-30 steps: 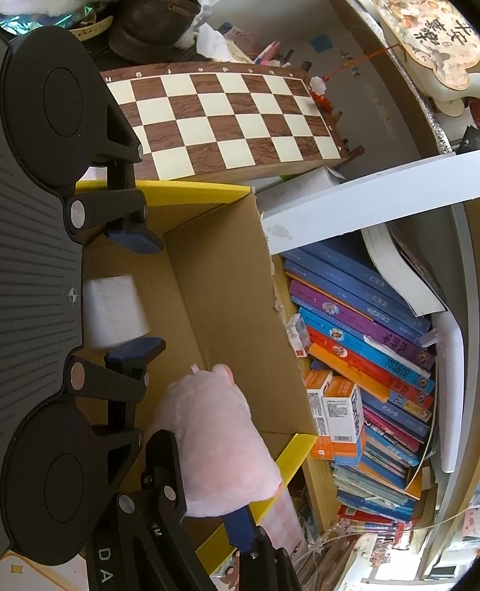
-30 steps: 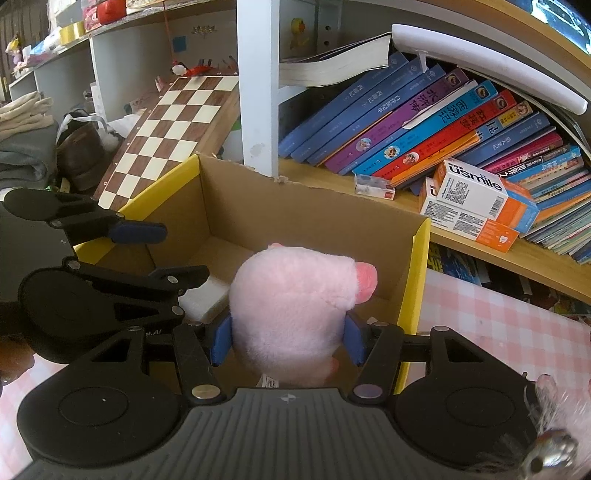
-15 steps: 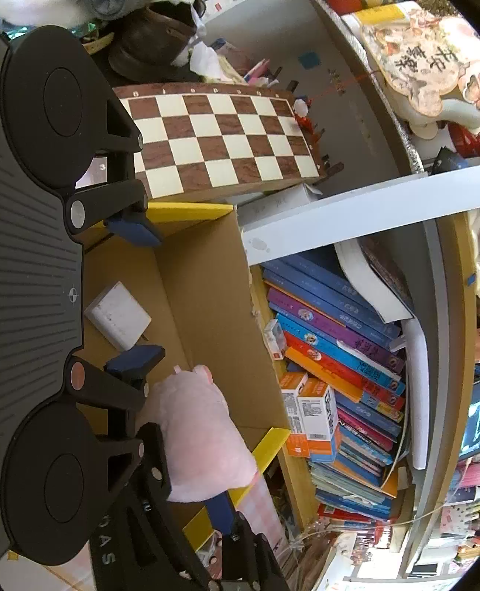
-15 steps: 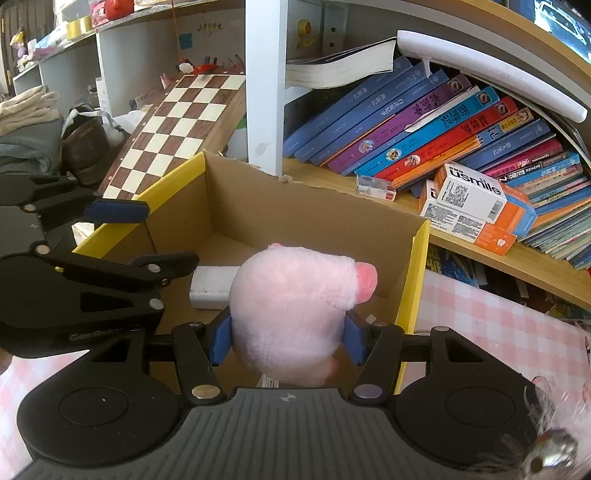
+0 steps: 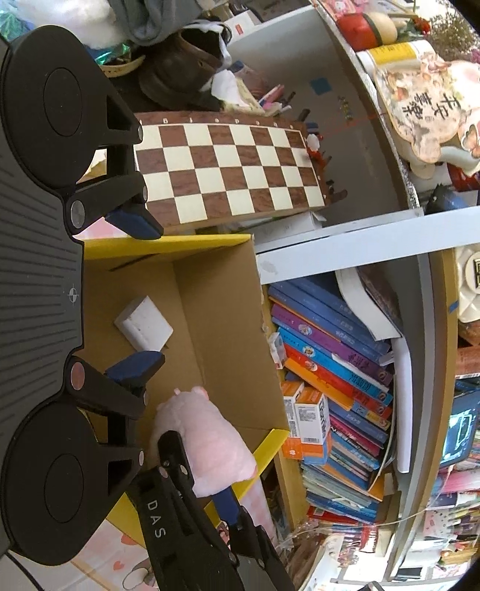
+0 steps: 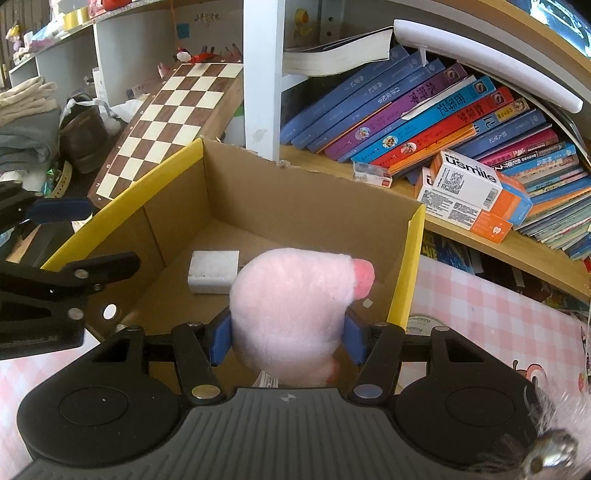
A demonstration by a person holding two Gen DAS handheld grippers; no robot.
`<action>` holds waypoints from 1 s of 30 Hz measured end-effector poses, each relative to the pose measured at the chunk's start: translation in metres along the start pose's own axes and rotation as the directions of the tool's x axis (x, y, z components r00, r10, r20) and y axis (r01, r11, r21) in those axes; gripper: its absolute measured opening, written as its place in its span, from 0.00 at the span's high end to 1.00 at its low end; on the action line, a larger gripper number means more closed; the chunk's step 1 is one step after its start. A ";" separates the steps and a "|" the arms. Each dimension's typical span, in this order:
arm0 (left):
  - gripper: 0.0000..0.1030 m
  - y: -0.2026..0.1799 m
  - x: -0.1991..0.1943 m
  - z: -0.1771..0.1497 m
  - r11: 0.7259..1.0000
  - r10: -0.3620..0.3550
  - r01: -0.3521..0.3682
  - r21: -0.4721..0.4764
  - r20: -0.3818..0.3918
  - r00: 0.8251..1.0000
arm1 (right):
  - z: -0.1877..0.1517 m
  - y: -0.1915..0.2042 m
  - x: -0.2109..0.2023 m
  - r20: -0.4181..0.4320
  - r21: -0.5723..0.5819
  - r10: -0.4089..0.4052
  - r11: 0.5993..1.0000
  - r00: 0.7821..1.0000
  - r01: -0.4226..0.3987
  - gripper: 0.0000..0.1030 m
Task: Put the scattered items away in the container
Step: 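Lower the pink pig into the box and open the right gripper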
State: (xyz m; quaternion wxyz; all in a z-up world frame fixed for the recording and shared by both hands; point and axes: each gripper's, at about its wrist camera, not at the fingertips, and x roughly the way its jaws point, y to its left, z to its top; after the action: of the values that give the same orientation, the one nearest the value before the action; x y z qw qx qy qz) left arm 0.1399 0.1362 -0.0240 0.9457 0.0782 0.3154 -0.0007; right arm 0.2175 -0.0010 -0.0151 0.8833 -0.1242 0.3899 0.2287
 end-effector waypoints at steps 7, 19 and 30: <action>0.34 0.001 -0.004 0.002 1.000 0.003 -0.003 -0.009 0.014 1.000 | 0.003 0.001 0.000 0.005 -0.014 -0.009 1.000 1.000 0.009 0.44; 0.34 0.005 -0.007 0.001 1.000 0.012 -0.012 -0.026 0.024 1.000 | 0.009 0.002 0.002 0.008 -0.037 -0.021 0.999 1.000 0.021 0.43; 0.34 0.004 -0.008 0.002 1.000 0.010 -0.010 -0.022 0.026 1.000 | 0.013 0.004 -0.003 0.035 -0.046 -0.027 0.999 0.999 0.029 0.37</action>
State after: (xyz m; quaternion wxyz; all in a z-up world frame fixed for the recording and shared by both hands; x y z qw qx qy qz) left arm 0.1352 0.1398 -0.0167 0.9505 0.0694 0.3028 0.0064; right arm 0.2222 0.0065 -0.0050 0.8898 -0.1463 0.3676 0.2275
